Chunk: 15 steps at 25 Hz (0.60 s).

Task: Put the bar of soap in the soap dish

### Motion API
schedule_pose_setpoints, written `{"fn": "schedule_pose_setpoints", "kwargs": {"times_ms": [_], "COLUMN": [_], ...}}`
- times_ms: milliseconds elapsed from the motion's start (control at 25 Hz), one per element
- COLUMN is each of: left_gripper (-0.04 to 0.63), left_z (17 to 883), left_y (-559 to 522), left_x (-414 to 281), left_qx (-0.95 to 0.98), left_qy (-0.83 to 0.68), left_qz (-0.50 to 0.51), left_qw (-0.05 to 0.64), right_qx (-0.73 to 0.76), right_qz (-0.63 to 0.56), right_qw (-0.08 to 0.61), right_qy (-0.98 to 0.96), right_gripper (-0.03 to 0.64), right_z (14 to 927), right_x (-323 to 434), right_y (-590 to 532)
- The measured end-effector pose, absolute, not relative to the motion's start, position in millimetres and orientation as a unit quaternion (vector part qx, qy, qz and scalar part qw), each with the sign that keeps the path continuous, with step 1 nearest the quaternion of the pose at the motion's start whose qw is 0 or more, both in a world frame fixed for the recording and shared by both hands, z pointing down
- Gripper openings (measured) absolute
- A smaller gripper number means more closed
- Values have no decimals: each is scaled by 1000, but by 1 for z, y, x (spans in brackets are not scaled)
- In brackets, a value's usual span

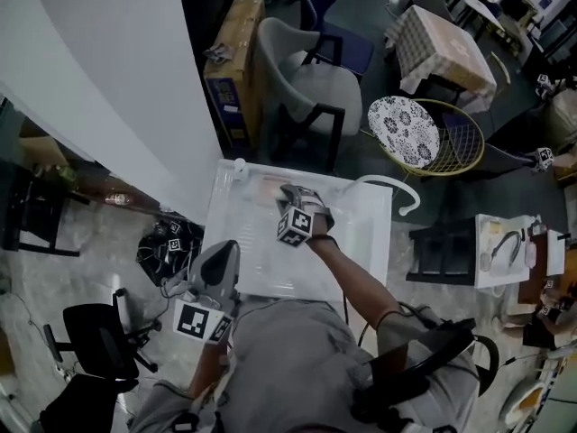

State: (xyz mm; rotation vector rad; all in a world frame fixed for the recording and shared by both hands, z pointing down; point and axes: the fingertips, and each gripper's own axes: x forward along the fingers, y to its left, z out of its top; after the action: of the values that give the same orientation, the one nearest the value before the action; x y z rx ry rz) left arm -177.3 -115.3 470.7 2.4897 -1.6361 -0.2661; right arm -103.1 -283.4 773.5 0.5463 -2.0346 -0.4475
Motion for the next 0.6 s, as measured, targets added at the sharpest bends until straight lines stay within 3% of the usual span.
{"fn": "schedule_pose_setpoints", "kwargs": {"times_ms": [600], "left_gripper": [-2], "left_z": [502], "left_y": [-110], "left_x": [-223], "left_qx": [789], "left_qy": [-597], "left_qz": [-85], "left_qw": [118], "right_qx": [160], "right_qz": [-246], "right_qw": [613], "right_qy": [-734], "right_gripper": [114], "right_z": [906], "right_x": [-119], "right_y": [-350]}}
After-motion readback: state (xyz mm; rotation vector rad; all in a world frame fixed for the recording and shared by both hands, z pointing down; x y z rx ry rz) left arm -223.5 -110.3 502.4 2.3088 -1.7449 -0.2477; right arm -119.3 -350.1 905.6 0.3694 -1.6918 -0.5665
